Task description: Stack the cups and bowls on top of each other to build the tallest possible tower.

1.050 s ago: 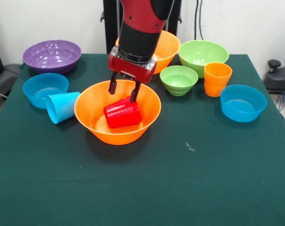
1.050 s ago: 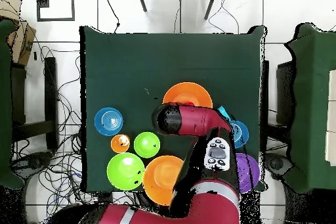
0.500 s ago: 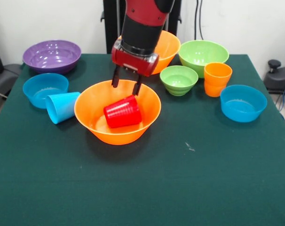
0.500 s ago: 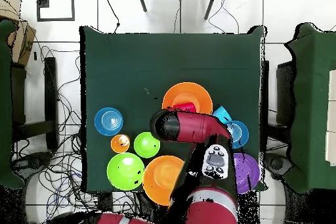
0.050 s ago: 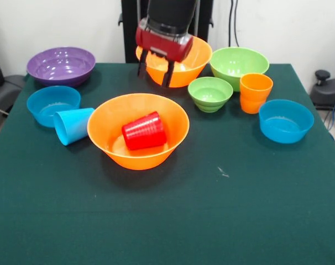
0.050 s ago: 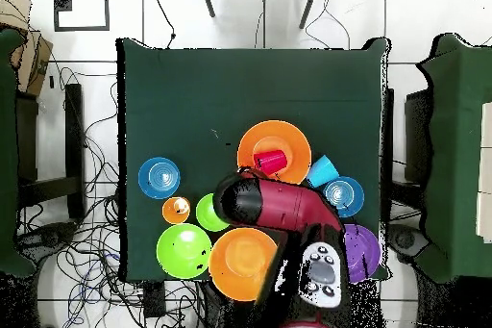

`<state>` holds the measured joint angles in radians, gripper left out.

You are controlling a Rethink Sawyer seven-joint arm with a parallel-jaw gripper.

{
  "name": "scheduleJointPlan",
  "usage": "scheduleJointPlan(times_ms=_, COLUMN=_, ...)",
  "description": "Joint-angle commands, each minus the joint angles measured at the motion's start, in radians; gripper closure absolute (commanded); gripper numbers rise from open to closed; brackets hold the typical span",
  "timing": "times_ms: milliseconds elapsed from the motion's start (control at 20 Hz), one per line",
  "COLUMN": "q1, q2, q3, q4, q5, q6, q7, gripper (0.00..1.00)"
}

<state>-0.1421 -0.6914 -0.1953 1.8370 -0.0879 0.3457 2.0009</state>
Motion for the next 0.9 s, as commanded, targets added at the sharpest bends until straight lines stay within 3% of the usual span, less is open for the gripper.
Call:
scheduleJointPlan(times_ms=50, q1=-0.048, q2=-0.110, q3=0.142, q4=0.242, q5=0.046, q6=-0.099, q7=0.158, gripper=0.00)
scheduleJointPlan(times_ms=300, q1=-0.094, q2=-0.054, q3=0.194, q4=0.307, q5=0.031, q6=-0.232, q7=0.170, gripper=0.00)
scheduleJointPlan(times_ms=600, q1=-0.073, q2=0.037, q3=0.197, q4=0.366, q5=0.000, q6=-0.410, q7=0.216, gripper=0.00)
scheduleJointPlan(times_ms=900, q1=-0.098, q2=0.144, q3=0.216, q4=0.419, q5=-0.084, q6=-0.595, q7=0.209, gripper=0.00)
